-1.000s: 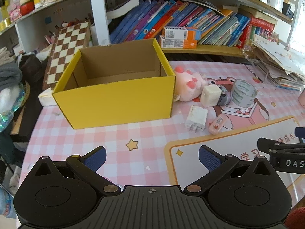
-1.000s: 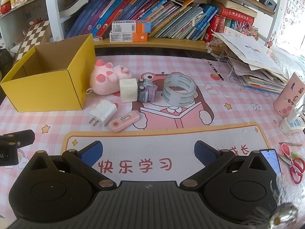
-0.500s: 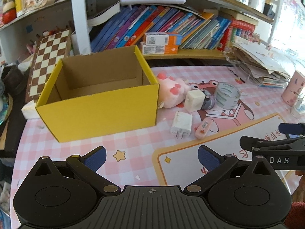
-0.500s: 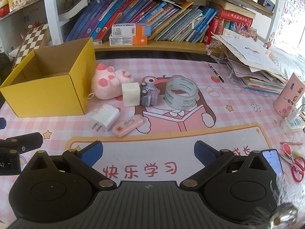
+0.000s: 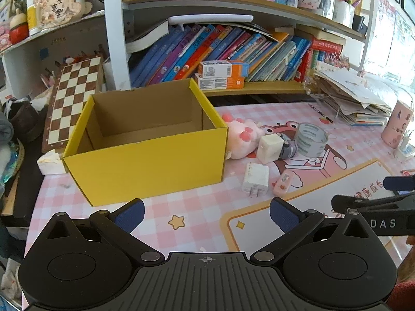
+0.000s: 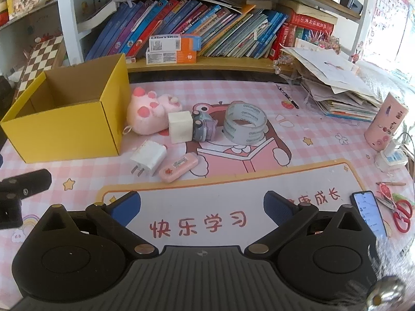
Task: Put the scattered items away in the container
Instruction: 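Move the left tool toward the pink stick eraser while the right tool approaches the clear tape roll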
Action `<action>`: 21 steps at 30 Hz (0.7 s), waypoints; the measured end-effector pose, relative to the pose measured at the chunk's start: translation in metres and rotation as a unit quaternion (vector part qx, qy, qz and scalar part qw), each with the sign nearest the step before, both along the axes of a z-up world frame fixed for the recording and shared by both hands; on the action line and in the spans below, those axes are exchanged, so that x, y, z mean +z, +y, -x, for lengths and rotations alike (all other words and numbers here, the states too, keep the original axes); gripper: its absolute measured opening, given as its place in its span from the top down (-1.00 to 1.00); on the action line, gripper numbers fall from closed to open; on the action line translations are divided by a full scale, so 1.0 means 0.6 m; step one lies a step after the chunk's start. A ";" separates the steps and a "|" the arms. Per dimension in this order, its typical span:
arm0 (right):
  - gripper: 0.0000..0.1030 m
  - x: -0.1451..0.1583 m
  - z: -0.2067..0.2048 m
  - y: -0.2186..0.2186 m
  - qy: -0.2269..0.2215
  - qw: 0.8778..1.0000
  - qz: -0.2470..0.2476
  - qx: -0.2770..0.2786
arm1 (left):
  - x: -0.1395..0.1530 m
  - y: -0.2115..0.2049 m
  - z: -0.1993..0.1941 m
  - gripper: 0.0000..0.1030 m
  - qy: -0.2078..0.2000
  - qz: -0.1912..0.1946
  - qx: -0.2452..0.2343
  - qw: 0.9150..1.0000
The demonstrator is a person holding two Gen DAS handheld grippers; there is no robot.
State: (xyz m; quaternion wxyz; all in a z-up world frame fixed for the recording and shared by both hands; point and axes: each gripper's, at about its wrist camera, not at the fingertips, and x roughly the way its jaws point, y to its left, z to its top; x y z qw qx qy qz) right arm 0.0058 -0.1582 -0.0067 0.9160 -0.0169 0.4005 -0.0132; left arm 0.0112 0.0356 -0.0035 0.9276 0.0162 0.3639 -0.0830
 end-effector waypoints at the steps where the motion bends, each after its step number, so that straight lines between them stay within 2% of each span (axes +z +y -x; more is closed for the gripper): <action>1: -1.00 -0.001 0.001 0.001 0.001 1.000 -0.001 0.002 | 0.000 0.001 0.002 -1.00 -0.004 -0.001 -0.002 1.000; 6: -1.00 0.000 0.003 -0.001 -0.002 1.000 -0.015 0.013 | -0.002 -0.005 0.004 -1.00 -0.010 -0.002 -0.017 1.000; 11: -1.00 0.000 -0.008 -0.015 -0.001 0.999 -0.023 0.030 | 0.005 -0.019 -0.005 -1.00 -0.016 0.002 0.000 1.000; 21: -1.00 0.002 -0.048 -0.073 -0.005 0.997 -0.039 0.069 | -0.004 -0.068 -0.027 -1.00 0.013 0.020 0.038 0.999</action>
